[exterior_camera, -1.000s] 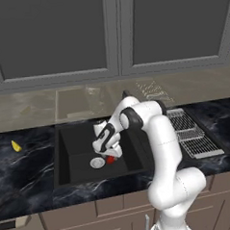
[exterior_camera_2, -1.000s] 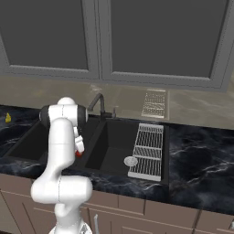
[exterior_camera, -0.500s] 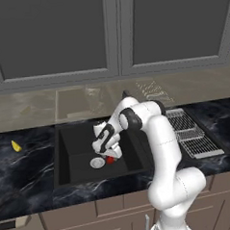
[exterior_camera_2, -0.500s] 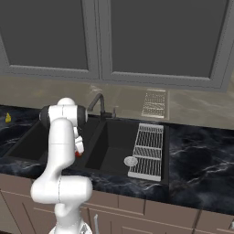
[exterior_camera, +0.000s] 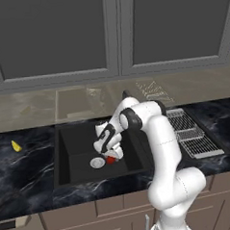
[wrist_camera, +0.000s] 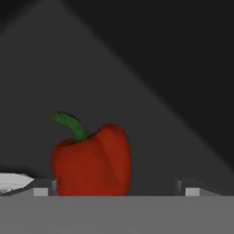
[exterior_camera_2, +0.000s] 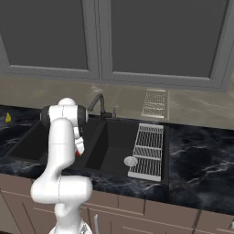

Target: Turn on the sink faucet. Then move the bell pepper from the counter to the sink. Turn off the sink. Move the vegetable from the sink to the pot next to the stove. Finally move the pot to the rear left burner.

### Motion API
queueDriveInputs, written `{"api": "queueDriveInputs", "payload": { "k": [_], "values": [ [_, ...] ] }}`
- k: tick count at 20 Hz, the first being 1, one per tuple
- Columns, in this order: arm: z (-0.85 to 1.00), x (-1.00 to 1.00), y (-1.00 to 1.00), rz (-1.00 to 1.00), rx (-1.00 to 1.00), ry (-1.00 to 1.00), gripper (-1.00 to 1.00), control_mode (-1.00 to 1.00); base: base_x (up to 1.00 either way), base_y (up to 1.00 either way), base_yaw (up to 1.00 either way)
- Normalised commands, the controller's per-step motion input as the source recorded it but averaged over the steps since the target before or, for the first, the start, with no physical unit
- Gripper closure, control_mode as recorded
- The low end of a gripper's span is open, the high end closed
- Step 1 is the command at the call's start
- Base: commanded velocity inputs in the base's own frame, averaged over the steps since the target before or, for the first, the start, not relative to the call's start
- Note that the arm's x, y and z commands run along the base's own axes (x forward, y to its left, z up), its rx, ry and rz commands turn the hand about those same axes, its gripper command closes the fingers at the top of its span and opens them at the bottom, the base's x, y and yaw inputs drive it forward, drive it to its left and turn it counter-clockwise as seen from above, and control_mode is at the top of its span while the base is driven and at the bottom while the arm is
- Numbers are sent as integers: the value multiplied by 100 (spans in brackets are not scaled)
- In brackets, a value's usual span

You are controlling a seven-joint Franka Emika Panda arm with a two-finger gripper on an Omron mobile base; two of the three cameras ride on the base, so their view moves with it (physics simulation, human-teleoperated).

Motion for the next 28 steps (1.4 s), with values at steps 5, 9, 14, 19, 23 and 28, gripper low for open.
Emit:
{"api": "queueDriveInputs", "payload": {
  "k": [5,9,14,19,23,28],
  "values": [
    [-16,0,-5,-2,-2,0,-100,-100,0,0,0],
    [-15,0,0,0,0,-1,-100,-100,0,0,0],
    [-17,0,0,0,0,-1,-100,-100,0,0,0],
    [-25,0,0,0,0,0,-100,-100,0,0,0],
    [-33,0,2,0,0,0,100,-100,0,0,0],
    [-12,0,0,0,0,0,100,-100,0,0,0]
  ]
}}
